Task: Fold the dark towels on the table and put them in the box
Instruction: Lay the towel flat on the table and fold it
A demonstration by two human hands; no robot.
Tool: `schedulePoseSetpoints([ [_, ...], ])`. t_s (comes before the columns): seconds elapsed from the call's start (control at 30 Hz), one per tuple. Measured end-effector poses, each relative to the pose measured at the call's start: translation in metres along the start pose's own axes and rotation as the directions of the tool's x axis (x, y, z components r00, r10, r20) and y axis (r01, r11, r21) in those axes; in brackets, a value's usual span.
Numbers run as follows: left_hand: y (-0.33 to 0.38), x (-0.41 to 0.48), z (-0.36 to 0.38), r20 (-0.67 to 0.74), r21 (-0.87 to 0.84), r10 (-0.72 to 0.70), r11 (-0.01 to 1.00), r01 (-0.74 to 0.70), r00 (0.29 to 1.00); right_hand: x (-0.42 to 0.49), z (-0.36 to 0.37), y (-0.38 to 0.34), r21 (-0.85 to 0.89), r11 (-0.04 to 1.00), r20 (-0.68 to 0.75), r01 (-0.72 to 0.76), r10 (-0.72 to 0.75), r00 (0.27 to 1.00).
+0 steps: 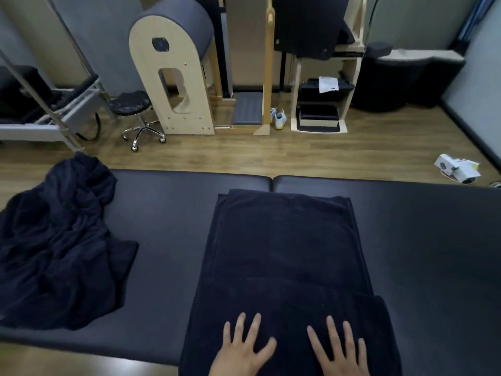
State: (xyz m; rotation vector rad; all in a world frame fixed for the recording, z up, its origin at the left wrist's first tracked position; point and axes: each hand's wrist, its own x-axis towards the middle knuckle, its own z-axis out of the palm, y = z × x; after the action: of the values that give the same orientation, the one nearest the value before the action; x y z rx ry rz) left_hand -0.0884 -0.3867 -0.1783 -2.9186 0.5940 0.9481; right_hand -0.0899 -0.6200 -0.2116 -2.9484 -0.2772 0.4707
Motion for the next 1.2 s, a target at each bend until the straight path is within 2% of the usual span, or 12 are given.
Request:
schedulePoseSetpoints([
  [0.03, -0.003, -0.001, -0.011, 0.086, -0.014, 0.008, 1.0, -0.007, 0.996, 0.002, 0.001, -0.001, -0.001, 1.0, -0.052, -0.015, 0.015, 0.999],
  [0.1, -0.004, -0.008, -0.037, 0.209, -0.077, -0.009, 0.997, 0.025, 0.978, 0.004, 0.0, 0.001, -0.067, 0.997, 0.079, -0.044, 0.049, 0.996],
  [0.17, -0.004, -0.017, -0.049, 0.172, -0.149, -0.01, 0.988, 0.036, 0.985, 0.006, -0.013, 0.002, -0.064, 0.996, 0.128, -0.056, 0.064, 0.99],
  [0.2, -0.005, -0.022, -0.053, 0.14, -0.187, 0.0, 0.982, 0.026, 0.99, 0.002, -0.03, 0.008, -0.105, 0.993, 0.222, -0.051, 0.073, 0.972],
  [0.23, -0.007, -0.027, -0.054, 0.117, -0.219, 0.022, 0.976, 0.004, 0.993, 0.001, -0.055, 0.003, -0.131, 0.991, 0.343, -0.011, 0.056, 0.938],
  [0.33, -0.016, -0.046, -0.066, 0.211, -0.351, 0.11, 0.936, -0.03, 0.971, -0.017, -0.097, 0.007, -0.043, 0.987, 0.436, 0.157, -0.123, 0.891],
  [0.43, -0.029, -0.056, -0.081, 0.346, -0.515, 0.199, 0.857, 0.008, 0.917, -0.018, -0.137, 0.0, 0.071, 0.99, 0.594, 0.125, -0.142, 0.791],
  [0.53, -0.037, -0.056, -0.094, 0.348, -0.597, 0.204, 0.801, 0.048, 0.915, 0.001, -0.165, -0.012, 0.052, 0.998, 0.695, 0.04, -0.065, 0.716],
  [0.73, -0.057, -0.049, -0.096, 0.267, -0.516, 0.06, 0.852, 0.091, 0.962, 0.046, -0.172, -0.03, 0.028, 0.999, 0.775, -0.03, -0.002, 0.632],
  [0.93, -0.044, -0.065, -0.06, 0.201, -0.294, 0.087, 0.955, -0.025, 0.976, 0.033, -0.147, -0.019, 0.035, 0.999, 0.831, 0.023, -0.042, 0.555],
  [1.07, -0.031, -0.066, -0.021, 0.348, -0.441, 0.097, 0.895, 0.072, 0.932, -0.001, -0.101, -0.008, 0.034, 0.985, 0.79, 0.167, -0.129, 0.599],
  [1.2, -0.034, -0.044, 0.011, 0.172, -0.335, -0.153, 0.92, 0.204, 0.973, -0.025, -0.063, -0.002, -0.008, 0.961, 0.661, 0.278, -0.204, 0.722],
])
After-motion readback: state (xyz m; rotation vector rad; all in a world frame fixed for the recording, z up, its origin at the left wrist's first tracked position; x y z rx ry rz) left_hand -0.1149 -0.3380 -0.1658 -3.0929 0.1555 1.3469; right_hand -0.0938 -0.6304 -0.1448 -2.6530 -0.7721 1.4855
